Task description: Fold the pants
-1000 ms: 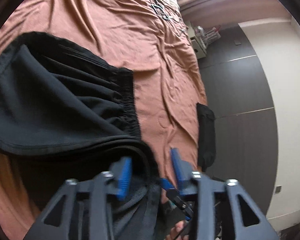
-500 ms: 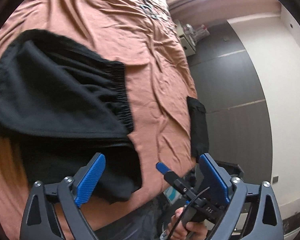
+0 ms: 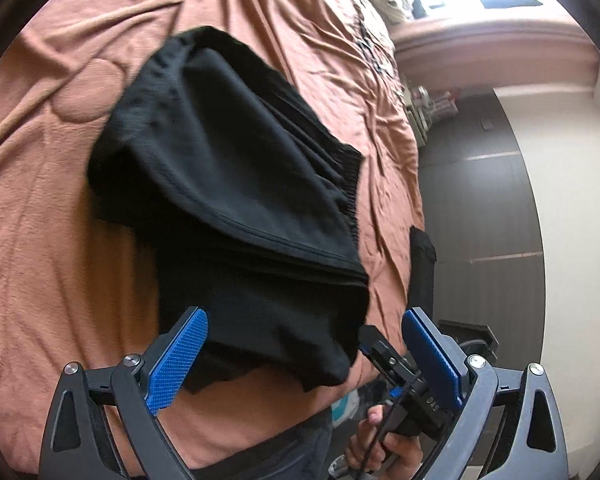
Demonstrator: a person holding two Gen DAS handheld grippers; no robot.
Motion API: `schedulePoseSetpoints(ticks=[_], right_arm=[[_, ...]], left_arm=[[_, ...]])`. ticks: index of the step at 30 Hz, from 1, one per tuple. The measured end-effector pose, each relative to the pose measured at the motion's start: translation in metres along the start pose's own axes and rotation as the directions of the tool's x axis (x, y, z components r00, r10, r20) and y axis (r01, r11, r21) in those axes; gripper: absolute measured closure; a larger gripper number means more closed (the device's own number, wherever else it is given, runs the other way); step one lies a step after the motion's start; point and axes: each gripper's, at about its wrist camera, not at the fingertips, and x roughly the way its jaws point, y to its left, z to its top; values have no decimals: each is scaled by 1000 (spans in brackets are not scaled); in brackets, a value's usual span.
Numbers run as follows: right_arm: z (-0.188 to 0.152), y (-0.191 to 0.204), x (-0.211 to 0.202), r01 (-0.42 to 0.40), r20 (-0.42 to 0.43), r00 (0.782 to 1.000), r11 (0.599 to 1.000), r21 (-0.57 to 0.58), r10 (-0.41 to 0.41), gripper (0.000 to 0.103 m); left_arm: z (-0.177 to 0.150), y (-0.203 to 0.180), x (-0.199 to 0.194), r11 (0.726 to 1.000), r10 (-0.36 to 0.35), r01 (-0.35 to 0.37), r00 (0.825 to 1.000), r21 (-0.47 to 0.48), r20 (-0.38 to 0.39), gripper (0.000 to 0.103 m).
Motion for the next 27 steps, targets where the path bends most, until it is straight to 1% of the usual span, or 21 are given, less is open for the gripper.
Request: schedulePoseSetpoints(ticks=[6,9,11,13,15,17,18,20,22,23,25,26,27], right_arm=[[1,2,8,12,-4,1000,1000,-12,-12,33],[2,1,12,20,-10,1000,1000,-12,-20,33],[3,-1,14,21,-11,1000,1000,-11,-21,33],[4,-2,15,21,-12,1000,1000,-9,-21,33],[5,-3,16,19,-13,1000,1000,-9,-20,33],[5,-4,18,18,-14,1000,1000,-17,-18,33],[6,-4,19,17,-15,1000,1000,-20,-17,33],[7,-4,21,9,-15,1000,1000,-22,-10,33],[7,-6,23,4,-15,1000,1000,-29,-5,33],[7,-7,24,3,-18,1000,999,-34,-4,33],[8,-7,26,4,-26,1000,999,-45,-5,38],[9,-7,27,5,-32,999,999,-54,-7,40],[10,-6,28,7,-35,999,998,-62,-9,41]], left_arm=[[12,23,3,998,23,-20,999,-63,46,4],[19,29,13,996,40,-36,998,-77,46,4],[23,31,15,995,48,-43,997,-88,63,4],[27,30,14,995,74,-66,993,-80,96,5],[30,30,11,992,112,-103,985,-78,133,5],[32,33,7,990,127,-114,979,-87,158,5],[34,35,5,989,132,-118,977,-92,166,7],[36,37,3,985,158,-143,971,-98,177,17],[38,38,0,980,184,-166,966,-109,181,36],[39,38,-2,978,191,-172,964,-115,186,40],[41,37,-9,978,196,-175,959,-114,206,55],[41,35,-12,978,196,-176,957,-110,215,59],[43,33,-16,979,195,-175,954,-105,225,67]])
